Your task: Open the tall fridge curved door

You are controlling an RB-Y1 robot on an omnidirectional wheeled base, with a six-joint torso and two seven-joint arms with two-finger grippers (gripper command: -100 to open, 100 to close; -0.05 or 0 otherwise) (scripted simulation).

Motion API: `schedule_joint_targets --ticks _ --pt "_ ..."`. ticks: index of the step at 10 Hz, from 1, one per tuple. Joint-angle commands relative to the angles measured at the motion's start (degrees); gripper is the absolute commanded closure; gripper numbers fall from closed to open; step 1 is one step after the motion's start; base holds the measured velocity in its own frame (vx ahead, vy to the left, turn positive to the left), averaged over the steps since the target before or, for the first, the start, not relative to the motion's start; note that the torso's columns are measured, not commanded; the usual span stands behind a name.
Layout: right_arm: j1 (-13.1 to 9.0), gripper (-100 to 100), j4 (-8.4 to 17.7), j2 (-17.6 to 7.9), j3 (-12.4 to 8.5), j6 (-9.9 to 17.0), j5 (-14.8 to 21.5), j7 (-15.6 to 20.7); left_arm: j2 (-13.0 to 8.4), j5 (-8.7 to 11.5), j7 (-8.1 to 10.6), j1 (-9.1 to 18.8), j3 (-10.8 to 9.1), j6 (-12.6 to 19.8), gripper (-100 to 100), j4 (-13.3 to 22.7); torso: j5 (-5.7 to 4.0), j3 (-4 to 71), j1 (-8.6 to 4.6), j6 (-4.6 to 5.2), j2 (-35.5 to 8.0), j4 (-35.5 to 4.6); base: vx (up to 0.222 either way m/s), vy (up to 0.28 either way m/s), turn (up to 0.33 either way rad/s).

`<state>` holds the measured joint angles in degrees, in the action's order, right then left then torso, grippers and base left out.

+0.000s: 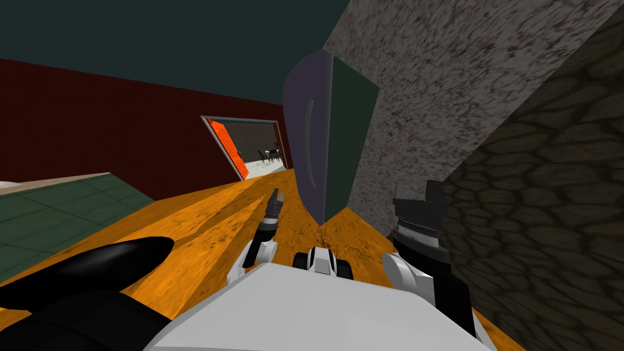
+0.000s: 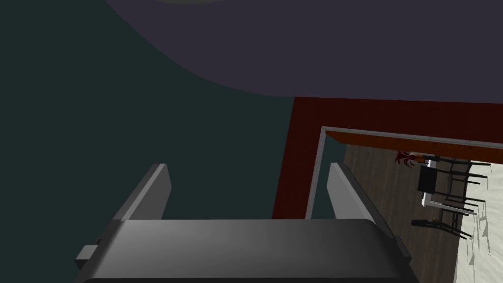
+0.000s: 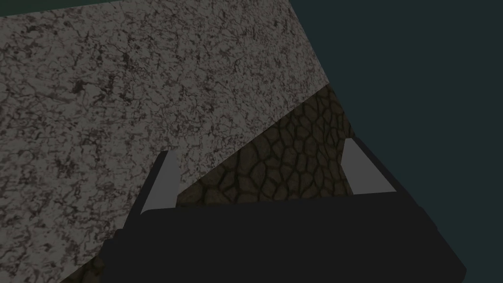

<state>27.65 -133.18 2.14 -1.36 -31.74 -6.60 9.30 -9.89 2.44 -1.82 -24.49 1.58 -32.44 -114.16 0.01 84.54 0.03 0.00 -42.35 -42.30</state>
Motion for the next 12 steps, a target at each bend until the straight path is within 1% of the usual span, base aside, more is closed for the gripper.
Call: schedule_joint_targets --ticks 1,2,3,5,6,7,8,9,10,11,12 --pt "0.0 0 0.0 0.0 0.0 0.0 0.0 0.0 -0.34 -0.65 -1.08 1.11 0.3 -1.16 -100 3.23 0.0 -0.01 -0.01 0.0 0.01 -0.01 0.058 -0.009 0.009" --pt "0.0 0 0.0 0.0 0.0 0.0 0.0 0.0 -0.73 -1.18 -1.96 1.84 0.52 -2.23 -100 5.3 0.0 -0.02 -0.01 0.0 -0.02 -0.01 0.07 -0.009 0.022" --pt "0.0 0 0.0 0.0 0.0 0.0 0.0 0.0 -0.73 -1.18 -1.96 1.84 0.52 -2.23 -100 5.7 0.0 0.02 -0.02 0.0 0.06 0.01 0.062 -0.013 0.012" --pt "0.0 0 0.0 0.0 0.0 0.0 0.0 0.0 -1.45 -2.28 -3.79 3.38 0.98 -4.44 -100 9.73 -0.02 0.07 -0.06 0.0 0.14 0.03 0.095 -0.025 0.026" --pt "0.0 0 0.0 0.0 0.0 0.0 0.0 0.0 -1.45 -2.28 -3.79 3.38 0.98 -4.44 -100 10.88 -0.02 0.11 -0.08 0.0 0.19 0.05 0.087 -0.028 0.013" --pt "0.0 0 0.0 0.0 0.0 0.0 0.0 0.0 -1.75 -2.85 -4.73 4.18 1.21 -5.59 -100 12.68 -0.01 0.05 -0.05 0.0 0.09 0.03 0.097 -0.022 0.018" --pt "0.0 0 0.0 0.0 0.0 0.0 0.0 0.0 -1.75 -2.85 -4.73 4.18 1.21 -5.59 -100 13.55 0.0 0.04 -0.01 0.0 0.08 0.01 0.075 -0.015 0.012" --pt "0.0 0 0.0 0.0 0.0 0.0 0.0 0.0 -2.0 -3.42 -5.69 4.99 1.45 -6.75 -100 15.89 0.0 -0.01 0.0 0.0 -0.01 0.0 0.078 -0.02 0.023" --pt "0.0 0 0.0 0.0 0.0 0.0 0.0 0.0 -2.0 -3.42 -5.69 4.99 1.45 -6.75 -100 16.27 0.0 -0.01 -0.02 -0.01 0.02 -0.01 0.064 -0.015 0.015" --pt "0.0 0 0.0 0.0 0.0 0.0 0.0 0.0 -2.19 -4.01 -6.66 5.8 1.69 -7.93 -100 18.34 0.0 -0.01 -0.02 0.0 0.0 0.0 0.072 -0.017 0.019" --pt "0.0 0 0.0 0.0 0.0 0.0 0.0 0.0 -2.19 -4.01 -6.66 5.8 1.69 -7.93 -100 19.0 -0.01 0.03 -0.04 0.0 0.07 0.01 0.07 -0.021 0.011"
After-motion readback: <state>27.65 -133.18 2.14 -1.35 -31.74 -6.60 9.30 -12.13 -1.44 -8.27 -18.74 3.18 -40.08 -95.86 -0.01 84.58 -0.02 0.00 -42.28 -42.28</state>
